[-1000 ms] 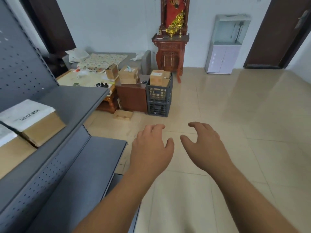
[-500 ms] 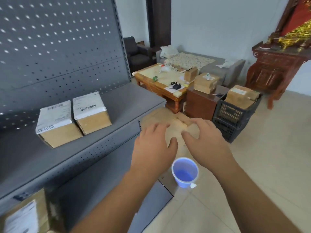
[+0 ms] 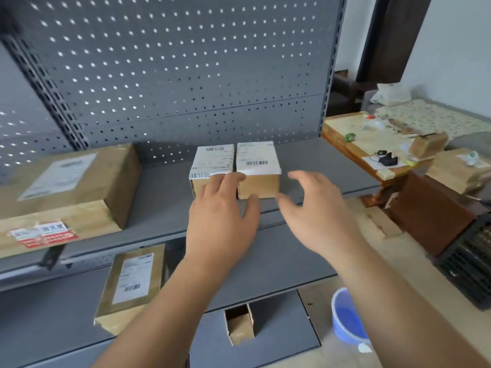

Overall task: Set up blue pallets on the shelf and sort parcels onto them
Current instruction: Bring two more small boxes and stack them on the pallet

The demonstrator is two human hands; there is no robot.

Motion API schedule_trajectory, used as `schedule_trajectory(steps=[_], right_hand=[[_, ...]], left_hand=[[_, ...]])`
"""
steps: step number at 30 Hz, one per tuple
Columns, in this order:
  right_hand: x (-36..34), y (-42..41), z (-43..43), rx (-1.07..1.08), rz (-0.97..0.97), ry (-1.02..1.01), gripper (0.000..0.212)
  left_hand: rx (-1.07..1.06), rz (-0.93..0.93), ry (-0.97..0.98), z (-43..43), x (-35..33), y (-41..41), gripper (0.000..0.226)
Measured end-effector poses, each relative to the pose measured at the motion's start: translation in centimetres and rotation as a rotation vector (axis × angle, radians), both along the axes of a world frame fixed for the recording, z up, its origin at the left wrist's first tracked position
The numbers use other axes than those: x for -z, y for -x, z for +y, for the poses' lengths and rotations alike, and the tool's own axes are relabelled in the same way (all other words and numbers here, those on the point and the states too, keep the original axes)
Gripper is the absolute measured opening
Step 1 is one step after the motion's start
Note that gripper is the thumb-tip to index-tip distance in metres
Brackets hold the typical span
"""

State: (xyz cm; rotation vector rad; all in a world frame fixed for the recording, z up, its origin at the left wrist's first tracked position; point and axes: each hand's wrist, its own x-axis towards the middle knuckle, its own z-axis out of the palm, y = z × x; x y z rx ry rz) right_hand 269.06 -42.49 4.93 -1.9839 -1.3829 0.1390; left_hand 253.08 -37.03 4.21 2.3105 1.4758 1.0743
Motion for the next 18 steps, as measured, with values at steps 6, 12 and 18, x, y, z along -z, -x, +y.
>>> schedule_trajectory(steps=[6, 12, 18], right_hand=[[-1.2, 2.1, 4.3, -0.009, -0.027, -0.015, 0.052], [-1.2, 3.0, 7.2, 0.021, -0.178, -0.024, 0.045], [-0.6, 3.3, 9.7, -0.018, -0.265, -0.076, 0.033]], left_hand=[[-0.051, 0.011, -0.043, 4.8, -0.1, 2.0, 0.041], [-0.097, 0.050, -0.072, 7.7, 0.6, 1.9, 0.047], [-0.082, 0.205, -0.006, 9.0, 1.0, 1.0, 0.052]])
